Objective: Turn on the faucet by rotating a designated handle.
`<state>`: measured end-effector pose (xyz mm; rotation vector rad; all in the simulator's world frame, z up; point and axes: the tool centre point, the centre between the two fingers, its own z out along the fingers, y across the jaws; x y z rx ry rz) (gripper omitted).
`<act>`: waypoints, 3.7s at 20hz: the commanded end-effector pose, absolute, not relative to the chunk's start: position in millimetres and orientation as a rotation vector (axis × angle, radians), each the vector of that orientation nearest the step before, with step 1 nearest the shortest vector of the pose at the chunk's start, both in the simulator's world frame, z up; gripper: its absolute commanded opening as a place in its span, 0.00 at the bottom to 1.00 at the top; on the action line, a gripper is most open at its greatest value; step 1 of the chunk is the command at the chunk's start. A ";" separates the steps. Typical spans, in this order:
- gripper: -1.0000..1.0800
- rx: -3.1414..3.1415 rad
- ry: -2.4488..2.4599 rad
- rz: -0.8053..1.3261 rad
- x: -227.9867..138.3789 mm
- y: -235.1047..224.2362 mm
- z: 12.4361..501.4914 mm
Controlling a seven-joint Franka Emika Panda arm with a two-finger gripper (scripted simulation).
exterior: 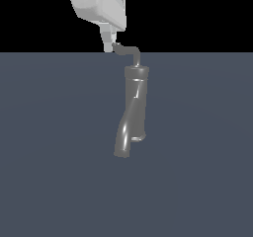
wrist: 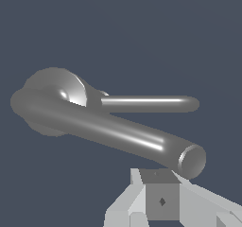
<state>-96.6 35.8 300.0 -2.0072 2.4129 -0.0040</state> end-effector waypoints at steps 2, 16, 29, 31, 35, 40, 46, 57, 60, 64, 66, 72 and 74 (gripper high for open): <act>0.00 -2.007 2.415 -0.004 -100.0 24.6 300.0; 0.00 -2.045 2.384 -0.004 -117.2 -20.6 300.0; 0.00 -2.020 2.406 -0.002 -93.8 -74.9 300.0; 0.00 -2.016 2.409 -0.002 -90.6 -82.6 300.0; 0.00 -2.009 2.415 -0.001 -84.4 -97.4 300.0; 0.00 -2.002 2.421 0.000 -78.5 -111.6 300.0; 0.00 -2.058 2.372 0.003 -63.6 -87.0 300.3; 0.00 -2.035 2.392 0.002 -37.8 -103.3 300.1; 0.00 -2.029 2.397 0.001 -31.0 -107.7 300.1; 0.00 -2.021 2.404 0.001 -22.1 -113.6 300.0; 0.00 -2.018 2.408 0.001 -17.8 -116.5 300.0; 0.00 -2.006 2.418 0.000 -4.8 -125.4 300.0; 0.00 -2.004 2.420 0.000 -2.6 -126.9 300.0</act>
